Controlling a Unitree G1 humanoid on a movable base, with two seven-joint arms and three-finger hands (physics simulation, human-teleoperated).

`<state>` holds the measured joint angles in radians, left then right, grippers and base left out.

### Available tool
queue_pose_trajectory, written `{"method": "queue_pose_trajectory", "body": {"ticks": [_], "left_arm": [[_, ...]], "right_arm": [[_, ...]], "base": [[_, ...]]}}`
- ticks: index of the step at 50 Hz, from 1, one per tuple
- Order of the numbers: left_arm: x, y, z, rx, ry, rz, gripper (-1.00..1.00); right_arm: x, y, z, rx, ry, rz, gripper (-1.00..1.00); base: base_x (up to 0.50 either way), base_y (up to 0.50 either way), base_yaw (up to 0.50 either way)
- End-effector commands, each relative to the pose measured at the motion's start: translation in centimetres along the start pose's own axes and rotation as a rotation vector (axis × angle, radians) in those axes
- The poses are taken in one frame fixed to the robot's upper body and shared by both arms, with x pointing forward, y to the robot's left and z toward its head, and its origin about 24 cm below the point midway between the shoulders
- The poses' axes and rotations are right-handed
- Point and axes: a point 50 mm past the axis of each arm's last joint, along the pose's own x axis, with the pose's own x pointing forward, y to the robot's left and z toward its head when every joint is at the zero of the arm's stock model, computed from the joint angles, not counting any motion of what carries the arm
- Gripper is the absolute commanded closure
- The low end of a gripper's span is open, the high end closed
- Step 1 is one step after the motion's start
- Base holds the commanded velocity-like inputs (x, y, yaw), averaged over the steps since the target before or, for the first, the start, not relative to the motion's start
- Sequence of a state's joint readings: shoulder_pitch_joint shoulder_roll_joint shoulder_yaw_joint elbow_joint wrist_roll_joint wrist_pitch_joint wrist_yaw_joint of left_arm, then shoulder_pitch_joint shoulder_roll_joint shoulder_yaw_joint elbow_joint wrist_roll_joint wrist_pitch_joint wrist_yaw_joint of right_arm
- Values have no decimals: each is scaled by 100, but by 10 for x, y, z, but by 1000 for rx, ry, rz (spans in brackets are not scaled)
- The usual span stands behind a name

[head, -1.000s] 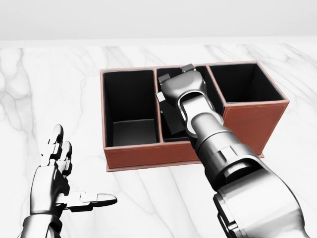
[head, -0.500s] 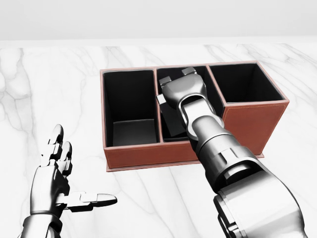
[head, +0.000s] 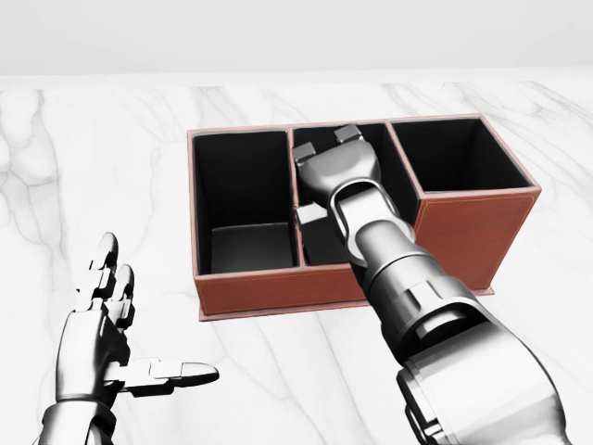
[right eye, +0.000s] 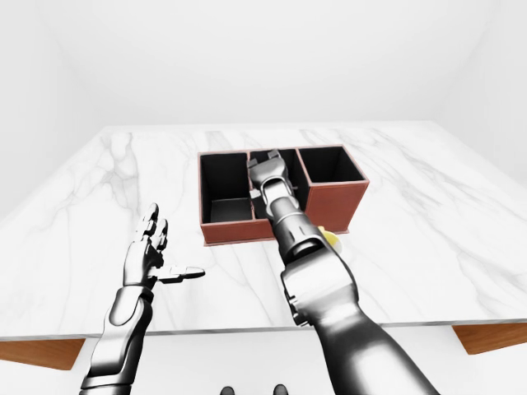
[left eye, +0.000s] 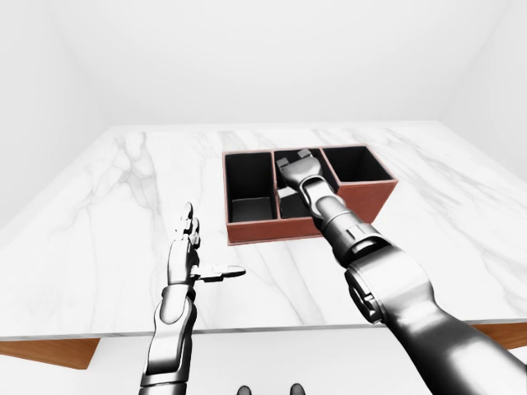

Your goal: Pick up the book and place it in the caddy.

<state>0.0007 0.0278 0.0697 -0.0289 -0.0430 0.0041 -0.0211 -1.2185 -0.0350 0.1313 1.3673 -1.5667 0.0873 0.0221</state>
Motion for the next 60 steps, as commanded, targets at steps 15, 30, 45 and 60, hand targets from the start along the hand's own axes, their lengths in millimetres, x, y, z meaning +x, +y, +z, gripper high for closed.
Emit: {"method": "queue_pose_trajectory", "body": {"ticks": [15,30,45,60], "left_arm": [[0,1,-1,-2,1,3,-100],[0,1,0,0,0,5,-100],[-2,0,0,5,-1,5,-100],[0,0,0,8,-2,3,-100]], "right_arm": [[0,-6,5,-53,-11,-32,-100],[0,-22,2,18,-7,-101,-100],[-2,-30,3,159,-18,-165,-100],[-15,-28,15,87,-51,-164,-100]], "base": [[0,0,0],[0,0,0],[0,0,0],[0,0,0]]}}
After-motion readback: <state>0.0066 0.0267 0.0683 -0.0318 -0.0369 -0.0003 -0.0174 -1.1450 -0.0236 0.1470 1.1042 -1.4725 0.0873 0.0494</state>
